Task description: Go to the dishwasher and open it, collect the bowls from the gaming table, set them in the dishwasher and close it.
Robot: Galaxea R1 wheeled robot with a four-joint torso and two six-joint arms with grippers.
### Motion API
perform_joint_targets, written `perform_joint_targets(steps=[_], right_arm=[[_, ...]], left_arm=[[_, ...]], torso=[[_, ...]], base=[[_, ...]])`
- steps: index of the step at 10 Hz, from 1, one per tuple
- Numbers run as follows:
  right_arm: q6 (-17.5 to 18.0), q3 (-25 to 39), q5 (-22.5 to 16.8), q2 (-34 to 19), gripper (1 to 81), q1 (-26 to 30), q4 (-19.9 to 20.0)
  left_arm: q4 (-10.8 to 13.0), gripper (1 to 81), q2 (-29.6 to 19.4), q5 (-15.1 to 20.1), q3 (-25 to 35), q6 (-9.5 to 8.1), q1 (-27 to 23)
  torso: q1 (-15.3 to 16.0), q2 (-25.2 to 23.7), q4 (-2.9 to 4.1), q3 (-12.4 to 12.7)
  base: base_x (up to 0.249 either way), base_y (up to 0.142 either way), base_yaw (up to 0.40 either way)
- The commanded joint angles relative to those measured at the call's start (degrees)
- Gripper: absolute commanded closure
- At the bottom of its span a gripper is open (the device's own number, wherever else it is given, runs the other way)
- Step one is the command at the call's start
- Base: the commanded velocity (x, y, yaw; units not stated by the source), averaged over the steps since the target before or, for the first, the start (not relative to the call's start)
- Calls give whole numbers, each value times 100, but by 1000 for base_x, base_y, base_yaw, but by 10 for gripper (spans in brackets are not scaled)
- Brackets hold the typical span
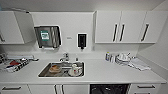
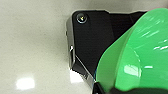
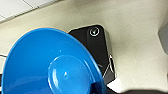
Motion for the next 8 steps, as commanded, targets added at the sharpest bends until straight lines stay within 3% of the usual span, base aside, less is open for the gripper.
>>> perform_joint_targets(steps=[1, 2, 5, 8], right_arm=[[7, 21, -224, -181, 811, 209, -77], [7, 21, -224, -181, 811, 209, -77], [7, 21, -224, -190, 811, 227, -77], [7, 21, -356, -190, 811, 236, -59]], left_arm=[[21, 811, -134, 275, 10, 9, -222], [21, 811, -134, 275, 10, 1, -230], [-6, 811, -134, 266, 18, 1, -222], [-14, 811, -142, 161, 71, -34, -222]], torso=[[0, 0, 0, 0], [-1, -2, 0, 0], [-1, -2, 0, 0], [-1, -2, 0, 0]], base=[[0, 0, -334], [0, 0, -335], [94, -159, 0], [0, -25, 0]])
